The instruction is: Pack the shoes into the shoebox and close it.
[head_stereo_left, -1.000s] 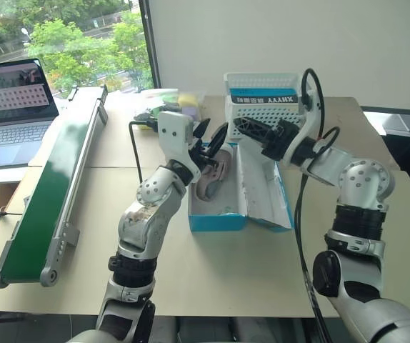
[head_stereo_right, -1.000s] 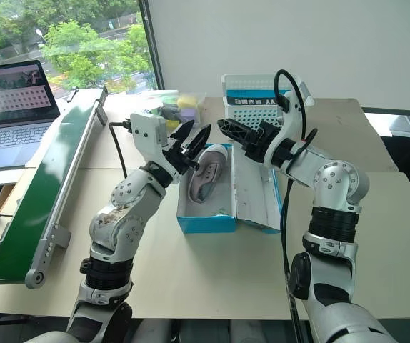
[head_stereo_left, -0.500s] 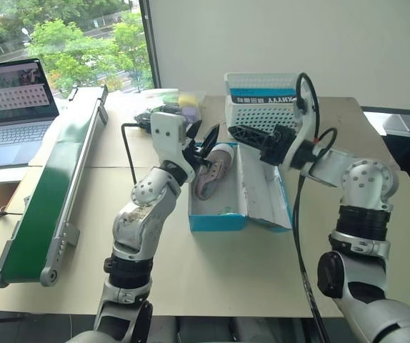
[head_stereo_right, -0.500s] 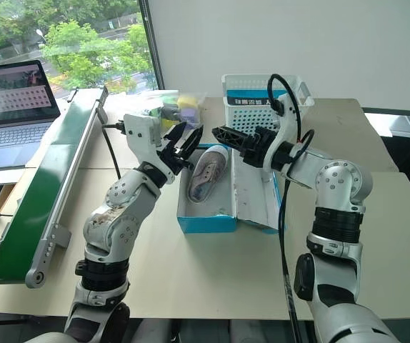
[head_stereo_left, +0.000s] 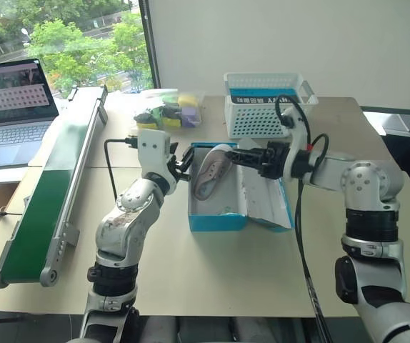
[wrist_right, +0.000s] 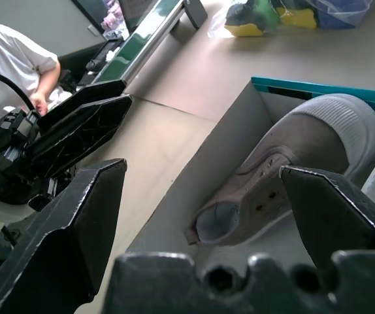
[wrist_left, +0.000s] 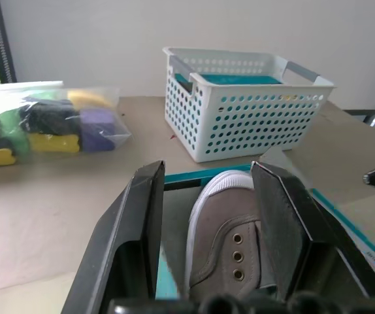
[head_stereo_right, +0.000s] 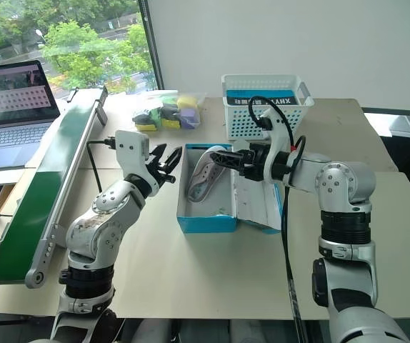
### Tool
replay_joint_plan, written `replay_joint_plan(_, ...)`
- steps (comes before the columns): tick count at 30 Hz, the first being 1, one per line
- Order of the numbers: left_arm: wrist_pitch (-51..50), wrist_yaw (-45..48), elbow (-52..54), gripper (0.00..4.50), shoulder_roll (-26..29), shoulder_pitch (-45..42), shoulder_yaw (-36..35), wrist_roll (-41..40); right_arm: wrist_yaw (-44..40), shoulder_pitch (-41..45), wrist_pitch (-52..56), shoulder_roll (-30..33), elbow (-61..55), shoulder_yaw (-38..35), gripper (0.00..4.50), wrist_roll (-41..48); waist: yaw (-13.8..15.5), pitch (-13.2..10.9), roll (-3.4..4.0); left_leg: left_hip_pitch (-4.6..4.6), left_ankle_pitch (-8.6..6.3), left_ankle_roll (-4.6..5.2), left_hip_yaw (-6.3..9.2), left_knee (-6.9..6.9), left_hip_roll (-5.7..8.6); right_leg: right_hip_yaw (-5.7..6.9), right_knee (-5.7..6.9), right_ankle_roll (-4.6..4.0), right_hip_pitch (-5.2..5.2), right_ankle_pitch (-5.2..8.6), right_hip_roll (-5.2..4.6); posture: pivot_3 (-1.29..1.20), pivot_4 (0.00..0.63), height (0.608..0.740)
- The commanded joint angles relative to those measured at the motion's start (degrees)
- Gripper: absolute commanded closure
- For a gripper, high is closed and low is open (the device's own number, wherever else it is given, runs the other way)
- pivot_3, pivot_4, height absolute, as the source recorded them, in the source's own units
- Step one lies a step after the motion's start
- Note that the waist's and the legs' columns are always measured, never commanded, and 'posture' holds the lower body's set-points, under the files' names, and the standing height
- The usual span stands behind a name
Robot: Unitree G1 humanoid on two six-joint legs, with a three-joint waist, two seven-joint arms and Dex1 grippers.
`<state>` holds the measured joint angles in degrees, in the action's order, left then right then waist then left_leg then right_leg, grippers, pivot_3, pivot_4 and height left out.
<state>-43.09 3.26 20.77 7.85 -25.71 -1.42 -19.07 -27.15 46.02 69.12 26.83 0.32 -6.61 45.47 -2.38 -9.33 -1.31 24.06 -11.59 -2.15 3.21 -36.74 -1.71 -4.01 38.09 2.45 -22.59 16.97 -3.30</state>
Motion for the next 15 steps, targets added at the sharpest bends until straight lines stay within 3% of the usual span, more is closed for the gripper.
replay_joint_plan(1, -1.0, -1.2, 3.8, 2.30, 1.1, 0.2, -2.0, 0.8, -2.5, 2.0, -5.4, 0.9, 1.7, 3.1, 0.00, -4.6, 0.0, 0.0, 0.00, -0.01, 0.00, 0.00, -0.01, 0.00, 0.00, 0.00, 0.00, 0.00, 0.00, 0.00, 0.00, 0.00, 0.150, 0.740)
replay_joint_plan(9, -1.9, 0.1, 6.0, 2.30, 2.4, 0.8, -2.6, 0.2, -7.5, 5.0, -12.3, 1.4, 6.0, 7.3, 0.00, -11.6, 0.1, 0.0, 0.00, 0.00, 0.00, 0.00, 0.00, 0.00, 0.00, 0.01, -0.01, 0.00, 0.00, 0.00, -0.01, 0.00, 0.150, 0.740)
replay_joint_plan(15, -2.5, 0.0, 6.6, 2.30, 2.4, 1.1, -2.9, 0.4, -14.1, 6.7, -13.9, 3.1, 1.6, 9.3, 0.00, -11.9, 0.2, 0.0, 0.00, 0.01, 0.00, -0.01, 0.00, 0.00, 0.00, 0.01, 0.00, 0.00, 0.00, 0.00, -0.01, 0.00, 0.150, 0.740)
